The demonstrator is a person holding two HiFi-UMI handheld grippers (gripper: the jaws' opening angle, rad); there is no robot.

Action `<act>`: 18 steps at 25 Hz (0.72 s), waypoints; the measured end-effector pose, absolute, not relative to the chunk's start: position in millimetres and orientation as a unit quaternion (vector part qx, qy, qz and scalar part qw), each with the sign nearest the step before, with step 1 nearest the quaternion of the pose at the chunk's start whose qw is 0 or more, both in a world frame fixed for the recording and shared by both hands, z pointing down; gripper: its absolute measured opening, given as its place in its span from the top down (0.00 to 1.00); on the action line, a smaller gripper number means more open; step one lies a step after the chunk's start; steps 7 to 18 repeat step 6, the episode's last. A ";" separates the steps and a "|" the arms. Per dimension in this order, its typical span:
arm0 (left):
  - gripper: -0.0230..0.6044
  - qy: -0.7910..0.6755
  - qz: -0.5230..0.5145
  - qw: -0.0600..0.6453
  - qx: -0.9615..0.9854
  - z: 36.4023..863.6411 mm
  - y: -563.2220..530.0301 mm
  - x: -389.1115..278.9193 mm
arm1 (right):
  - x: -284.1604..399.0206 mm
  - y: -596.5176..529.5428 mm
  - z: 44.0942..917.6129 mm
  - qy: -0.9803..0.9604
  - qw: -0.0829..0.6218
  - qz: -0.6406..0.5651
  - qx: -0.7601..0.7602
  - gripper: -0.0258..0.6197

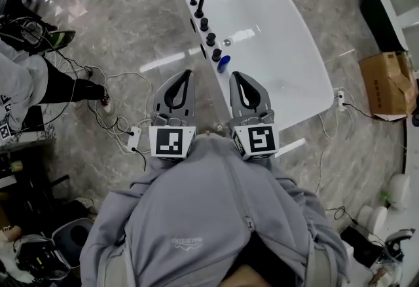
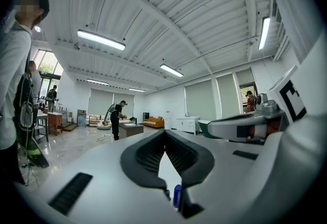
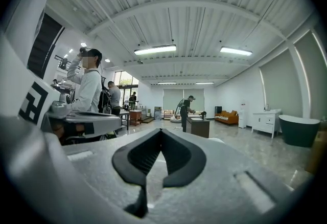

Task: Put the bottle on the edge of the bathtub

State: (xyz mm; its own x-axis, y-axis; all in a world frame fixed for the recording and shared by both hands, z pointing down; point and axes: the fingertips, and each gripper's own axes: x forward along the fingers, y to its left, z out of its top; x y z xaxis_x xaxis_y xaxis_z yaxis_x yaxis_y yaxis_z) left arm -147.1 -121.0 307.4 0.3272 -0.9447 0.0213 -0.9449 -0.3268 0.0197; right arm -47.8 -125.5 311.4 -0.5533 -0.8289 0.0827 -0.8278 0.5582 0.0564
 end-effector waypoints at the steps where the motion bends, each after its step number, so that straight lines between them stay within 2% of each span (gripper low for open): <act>1: 0.95 -0.579 0.002 0.013 0.815 306.8 -121.7 -146.3 | -47.5 -125.8 311.1 -0.881 0.050 -0.006 0.471 0.96; 18: 0.95 -0.574 -0.002 0.013 0.819 307.8 -123.2 -141.4 | -45.4 -126.4 312.5 -0.881 0.051 -0.006 0.471 0.96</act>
